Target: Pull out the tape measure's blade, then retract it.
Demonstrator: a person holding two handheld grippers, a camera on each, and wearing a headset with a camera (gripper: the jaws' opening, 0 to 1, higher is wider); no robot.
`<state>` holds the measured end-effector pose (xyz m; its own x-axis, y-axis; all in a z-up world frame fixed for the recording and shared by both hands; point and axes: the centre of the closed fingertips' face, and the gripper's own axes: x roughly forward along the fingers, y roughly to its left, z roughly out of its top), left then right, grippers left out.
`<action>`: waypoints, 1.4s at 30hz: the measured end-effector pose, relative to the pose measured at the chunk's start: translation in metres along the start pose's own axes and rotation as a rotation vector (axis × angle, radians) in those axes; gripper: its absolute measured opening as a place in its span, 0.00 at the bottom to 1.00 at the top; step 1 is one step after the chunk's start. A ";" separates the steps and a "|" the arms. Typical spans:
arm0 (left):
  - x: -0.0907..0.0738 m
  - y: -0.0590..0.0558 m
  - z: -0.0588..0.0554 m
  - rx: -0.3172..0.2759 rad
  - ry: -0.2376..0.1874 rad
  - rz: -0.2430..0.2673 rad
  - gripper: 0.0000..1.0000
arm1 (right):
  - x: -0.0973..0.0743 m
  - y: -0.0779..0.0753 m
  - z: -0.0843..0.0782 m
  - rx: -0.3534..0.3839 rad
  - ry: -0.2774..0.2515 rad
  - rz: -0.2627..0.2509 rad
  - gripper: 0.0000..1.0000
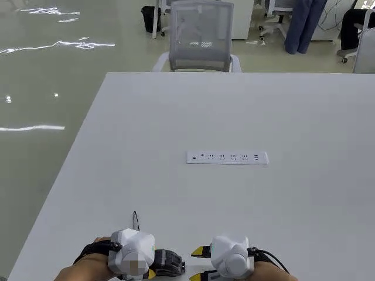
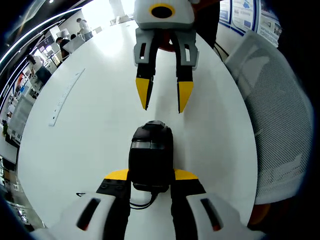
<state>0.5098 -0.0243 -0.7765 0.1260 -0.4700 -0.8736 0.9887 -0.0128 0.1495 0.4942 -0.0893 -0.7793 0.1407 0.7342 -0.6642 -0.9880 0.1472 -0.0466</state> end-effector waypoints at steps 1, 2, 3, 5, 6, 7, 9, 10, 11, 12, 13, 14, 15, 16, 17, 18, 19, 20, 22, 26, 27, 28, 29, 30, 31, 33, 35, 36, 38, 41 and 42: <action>0.000 0.000 0.000 -0.002 -0.002 0.000 0.26 | 0.002 -0.001 -0.001 -0.007 0.005 0.002 0.29; 0.000 0.000 0.000 -0.003 -0.003 0.000 0.26 | 0.003 -0.002 -0.002 -0.009 0.008 0.001 0.29; 0.000 0.000 0.000 -0.007 -0.005 0.000 0.26 | 0.005 -0.002 -0.003 -0.009 0.012 0.005 0.28; 0.000 0.001 0.000 -0.007 -0.007 0.000 0.26 | 0.008 -0.005 -0.004 -0.009 0.014 0.009 0.27; 0.000 0.001 0.000 -0.009 -0.008 0.001 0.26 | 0.010 -0.005 -0.005 -0.010 0.016 0.013 0.26; 0.000 0.001 0.000 -0.010 -0.010 0.001 0.26 | 0.011 -0.004 -0.005 -0.013 0.018 0.019 0.26; 0.000 0.002 0.000 -0.012 -0.014 0.001 0.26 | 0.014 -0.003 -0.004 -0.013 0.018 0.028 0.26; 0.000 0.001 0.000 -0.012 -0.017 0.002 0.26 | 0.016 -0.003 -0.003 -0.013 0.016 0.032 0.26; 0.000 0.002 0.000 -0.013 -0.018 0.001 0.26 | 0.018 -0.002 -0.003 -0.016 0.015 0.035 0.25; 0.001 0.002 0.000 -0.013 -0.019 0.001 0.25 | 0.019 -0.002 -0.003 -0.019 0.015 0.038 0.25; 0.001 0.002 0.000 -0.011 -0.022 0.001 0.26 | 0.022 -0.001 -0.003 -0.026 0.019 0.043 0.24; 0.001 0.002 0.000 -0.009 -0.024 0.000 0.26 | 0.023 -0.001 -0.003 -0.033 0.022 0.045 0.24; 0.001 0.001 0.000 -0.007 -0.028 -0.002 0.26 | 0.024 -0.002 -0.003 -0.040 0.028 0.043 0.22; 0.001 0.001 0.000 -0.005 -0.029 -0.004 0.25 | 0.025 -0.003 -0.003 -0.045 0.030 0.042 0.21; 0.001 0.001 0.000 -0.002 -0.030 -0.006 0.25 | 0.026 -0.003 -0.003 -0.046 0.031 0.042 0.19; 0.001 0.001 0.001 0.002 -0.032 -0.009 0.25 | 0.026 -0.003 -0.002 -0.049 0.030 0.048 0.18; 0.001 0.001 0.000 0.005 -0.033 -0.011 0.25 | 0.027 -0.002 -0.002 -0.055 0.031 0.052 0.17; 0.001 0.001 0.000 0.008 -0.034 -0.013 0.25 | 0.027 -0.004 -0.004 -0.066 0.039 0.047 0.17; 0.000 0.000 0.000 0.014 -0.036 -0.018 0.25 | 0.028 -0.004 -0.004 -0.050 0.037 0.052 0.15; 0.000 0.000 -0.001 0.019 -0.040 -0.022 0.25 | 0.031 -0.003 -0.006 -0.038 0.044 0.051 0.14; 0.000 0.000 -0.001 0.020 -0.041 -0.022 0.25 | 0.031 -0.002 -0.005 -0.036 0.046 0.051 0.14; 0.000 0.000 -0.001 0.020 -0.041 -0.023 0.25 | 0.031 -0.002 -0.006 -0.032 0.046 0.052 0.14; 0.000 0.000 -0.002 0.020 -0.041 -0.024 0.25 | 0.032 -0.002 -0.006 -0.029 0.048 0.052 0.14; 0.000 0.000 -0.002 0.020 -0.042 -0.024 0.25 | 0.033 -0.002 -0.007 -0.030 0.050 0.053 0.15; -0.001 0.000 -0.002 0.020 -0.042 -0.024 0.25 | 0.033 -0.001 -0.007 -0.031 0.052 0.053 0.15; -0.001 0.000 -0.002 0.019 -0.043 -0.023 0.25 | 0.034 -0.002 -0.007 -0.035 0.053 0.051 0.14; -0.001 0.000 -0.003 0.019 -0.046 -0.026 0.25 | 0.035 -0.002 -0.008 -0.034 0.055 0.051 0.14; -0.001 0.000 -0.003 0.018 -0.047 -0.026 0.25 | 0.035 -0.002 -0.008 -0.035 0.055 0.049 0.14; -0.001 0.001 -0.003 0.016 -0.049 -0.027 0.25 | 0.035 -0.002 -0.007 -0.034 0.051 0.042 0.14; -0.001 0.001 -0.004 0.016 -0.051 -0.028 0.25 | 0.035 -0.002 -0.007 -0.037 0.046 0.037 0.13; -0.001 0.001 -0.004 0.015 -0.050 -0.028 0.25 | 0.035 -0.002 -0.007 -0.040 0.045 0.035 0.12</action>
<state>0.5105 -0.0202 -0.7770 0.0940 -0.5132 -0.8531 0.9903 -0.0397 0.1330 0.5003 -0.0689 -0.8075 0.1038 0.7074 -0.6991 -0.9942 0.0946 -0.0519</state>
